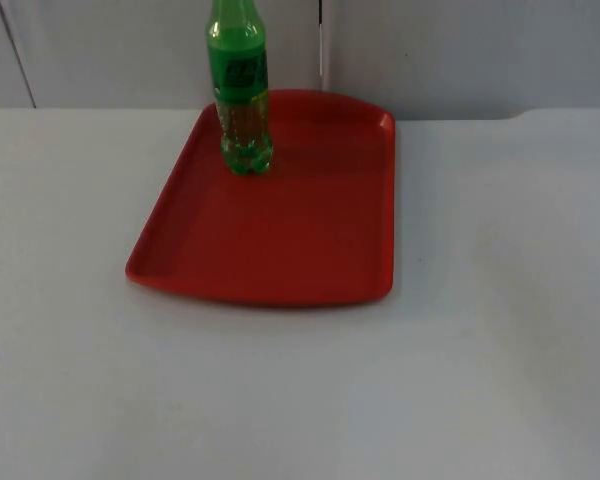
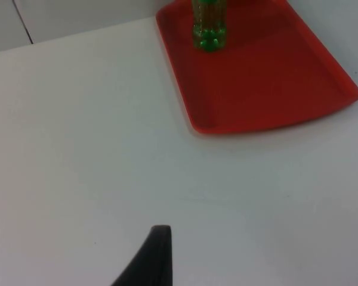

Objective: Place the bottle upright on the tray.

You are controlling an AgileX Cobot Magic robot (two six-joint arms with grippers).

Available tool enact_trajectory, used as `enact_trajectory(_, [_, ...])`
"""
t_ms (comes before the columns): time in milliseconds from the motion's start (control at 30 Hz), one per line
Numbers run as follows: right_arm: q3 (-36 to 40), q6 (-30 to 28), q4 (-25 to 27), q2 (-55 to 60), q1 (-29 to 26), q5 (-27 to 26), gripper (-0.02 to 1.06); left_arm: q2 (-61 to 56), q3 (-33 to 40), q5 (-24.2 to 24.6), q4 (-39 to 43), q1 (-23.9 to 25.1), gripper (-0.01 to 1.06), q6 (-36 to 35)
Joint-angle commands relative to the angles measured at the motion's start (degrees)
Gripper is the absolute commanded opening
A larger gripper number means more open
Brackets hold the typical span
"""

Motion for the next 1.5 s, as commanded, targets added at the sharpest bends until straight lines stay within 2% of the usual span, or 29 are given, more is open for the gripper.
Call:
enact_trajectory(0, [6.08,-1.07,-2.07,-2.97,1.86,-0.33,0.0,-0.23,0.22,-0.11,-0.43,-0.33,1.05,0.0])
enact_trajectory(100, [16.33,-0.79,-9.95,-7.84,5.9,-0.33,0.0,-0.23,0.22,-0.11,-0.43,-0.33,1.05,0.0])
enact_trajectory(133, [16.33,-0.79,-9.95,-7.84,5.9,-0.33,0.0,-0.23,0.22,-0.11,-0.43,-0.33,1.05,0.0])
enact_trajectory(167, [19.75,0.1,-11.91,-9.2,7.44,-0.33,0.0,-0.23,0.22,-0.11,-0.43,-0.33,1.05,0.0])
enact_trajectory(233, [25.61,0.72,-11.33,-12.53,9.49,-4.93,0.0,-0.23,0.22,-0.11,-0.43,-0.33,1.05,0.0])
enact_trajectory(300, [32.07,1.16,-10.87,-15.61,11.03,-12.0,0.0,-0.23,0.22,-0.11,-0.43,-0.33,1.05,0.0])
enact_trajectory(333, [32.07,1.16,-10.87,-15.61,11.03,-12.0,0.0,-0.23,0.22,-0.11,-0.43,-0.33,1.05,0.0])
enact_trajectory(367, [37.14,2.24,-11.07,-18.06,11.91,-17.01,0.0,-0.23,0.22,-0.11,-0.43,-0.33,1.05,0.0])
enact_trajectory(433, [44.08,3.38,-11.07,-21.35,12.03,-23.76,0.0,-0.23,0.22,-0.11,-0.43,-0.33,1.05,0.0])
enact_trajectory(467, [44.08,3.38,-11.07,-21.35,12.03,-23.76,0.0,-0.23,0.22,-0.11,-0.43,-0.33,1.05,0.0])
enact_trajectory(533, [52.12,4.2,-11.07,-25.18,12.03,-32.64,0.0,-0.23,0.22,-0.11,-0.43,-0.33,1.05,0.0])
enact_trajectory(600, [62.11,4.2,-11.57,-28.94,11.92,-45.06,0.0,-0.23,0.22,-0.11,-0.43,-0.33,1.05,0.0])
enact_trajectory(633, [62.11,4.2,-11.57,-28.94,11.92,-45.06,0.0,-0.23,0.22,-0.11,-0.43,-0.33,1.05,0.0])
enact_trajectory(767, [79.8,3.75,-11.57,-34.61,11.92,-70.3,0.0,-0.23,0.22,-0.11,-0.43,-0.33,1.05,0.0])
enact_trajectory(800, [82.81,3.37,-11.57,-35.14,11.92,-74.81,0.0,-0.23,0.22,-0.11,-0.43,-0.33,1.05,0.0])
enact_trajectory(833, [82.81,3.37,-11.57,-35.14,11.92,-74.81,0.0,-0.23,0.22,-0.11,-0.43,-0.33,1.05,0.0])
enact_trajectory(967, [92.85,-2.4,-11.36,-35.45,11.79,-91.2,0.0,-0.23,0.22,-0.11,-0.43,-0.33,1.05,0.0])
enact_trajectory(1033, [96.62,-4.91,-9.74,-35.45,11.78,-98.36,0.0,-0.23,0.22,-0.11,-0.43,-0.33,1.05,0.0])
enact_trajectory(1067, [96.62,-4.91,-9.74,-35.45,11.78,-98.36,0.0,-0.23,0.22,-0.11,-0.43,-0.33,1.05,0.0])
enact_trajectory(1200, [102.01,-10.17,-1.42,-35.45,11.78,-109.77,0.0,-0.23,0.22,-0.11,-0.43,-0.33,1.05,0.0])
enact_trajectory(1233, [102.01,-10.17,-1.42,-35.45,11.78,-109.77,0.0,-0.23,0.22,-0.11,-0.43,-0.33,1.05,0.0])
enact_trajectory(1367, [106.49,-13.2,7.23,-32.15,11.78,-123.26,0.0,-0.23,0.22,-0.11,-0.43,-0.33,1.05,0.0])
enact_trajectory(1400, [106.49,-13.2,7.23,-32.15,11.78,-123.26,0.0,-0.23,0.22,-0.11,-0.43,-0.33,1.05,0.0])
enact_trajectory(1467, [107.05,-14.1,9.55,-29.1,11.78,-128.01,0.0,-0.23,0.22,-0.11,-0.43,-0.33,1.05,0.0])
